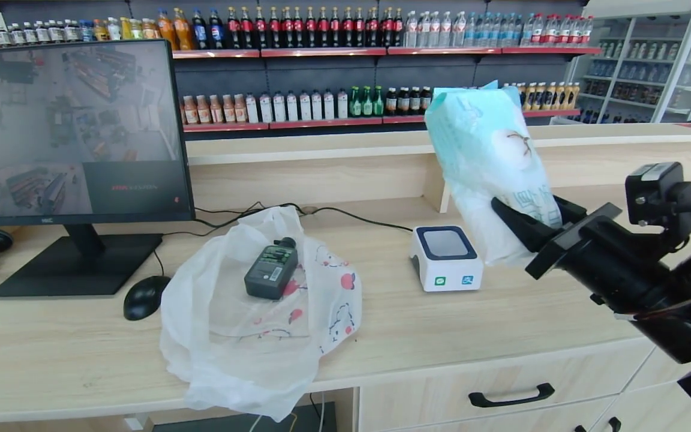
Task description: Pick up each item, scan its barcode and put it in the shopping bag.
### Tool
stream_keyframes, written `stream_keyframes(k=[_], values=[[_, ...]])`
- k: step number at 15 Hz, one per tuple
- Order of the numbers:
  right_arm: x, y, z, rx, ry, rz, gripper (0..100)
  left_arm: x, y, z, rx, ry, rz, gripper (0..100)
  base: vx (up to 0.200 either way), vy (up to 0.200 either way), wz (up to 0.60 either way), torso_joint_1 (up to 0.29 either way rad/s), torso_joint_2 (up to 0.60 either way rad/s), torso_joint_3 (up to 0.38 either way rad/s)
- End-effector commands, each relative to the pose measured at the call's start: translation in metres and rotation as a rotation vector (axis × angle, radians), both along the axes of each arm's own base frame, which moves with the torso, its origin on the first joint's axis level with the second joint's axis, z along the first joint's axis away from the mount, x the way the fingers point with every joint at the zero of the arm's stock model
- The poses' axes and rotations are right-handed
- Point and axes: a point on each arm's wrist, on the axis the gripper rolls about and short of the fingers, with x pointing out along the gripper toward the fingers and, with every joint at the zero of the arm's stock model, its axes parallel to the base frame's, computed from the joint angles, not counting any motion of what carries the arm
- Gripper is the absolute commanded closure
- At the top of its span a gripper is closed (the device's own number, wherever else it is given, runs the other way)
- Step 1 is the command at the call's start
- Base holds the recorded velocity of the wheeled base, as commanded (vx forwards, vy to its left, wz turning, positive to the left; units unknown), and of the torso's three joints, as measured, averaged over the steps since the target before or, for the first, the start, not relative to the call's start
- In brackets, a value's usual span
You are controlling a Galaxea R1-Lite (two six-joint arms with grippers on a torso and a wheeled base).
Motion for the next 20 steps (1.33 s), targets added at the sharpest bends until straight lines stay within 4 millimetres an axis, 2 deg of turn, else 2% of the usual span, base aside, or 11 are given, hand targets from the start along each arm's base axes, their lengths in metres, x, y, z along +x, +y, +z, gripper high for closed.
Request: stream_keyframes(k=[1,5,7,14,17,20], values=[[0.017,0.024,-0.015,-0.019,0.041,0.053,100,0.000,0.000,0.000,0.000,-0.001,0.000,0,0.000,0.000,0.00,0.000,0.00,0.000],[0.037,0.046,-0.034,0.042,0.122,-0.044,100,0.000,0.000,0.000,-0.002,-0.001,0.000,0,0.000,0.000,0.00,0.000,0.00,0.000],[0.043,0.048,-0.043,0.063,0.157,-0.121,100,0.000,0.000,0.000,-0.002,-0.001,0.000,0,0.000,0.000,0.00,0.000,0.00,0.000],[0.051,0.060,-0.051,0.081,0.173,-0.144,100,0.000,0.000,0.000,-0.002,-0.002,0.000,0,0.000,0.000,0.00,0.000,0.00,0.000],[0.055,0.072,-0.055,0.096,0.183,-0.115,100,0.000,0.000,0.000,-0.002,-0.002,0.000,0,0.000,0.000,0.00,0.000,0.00,0.000],[0.062,0.063,-0.056,0.101,0.182,-0.147,100,0.000,0.000,0.000,-0.002,-0.002,0.000,0,0.000,0.000,0.00,0.000,0.00,0.000]])
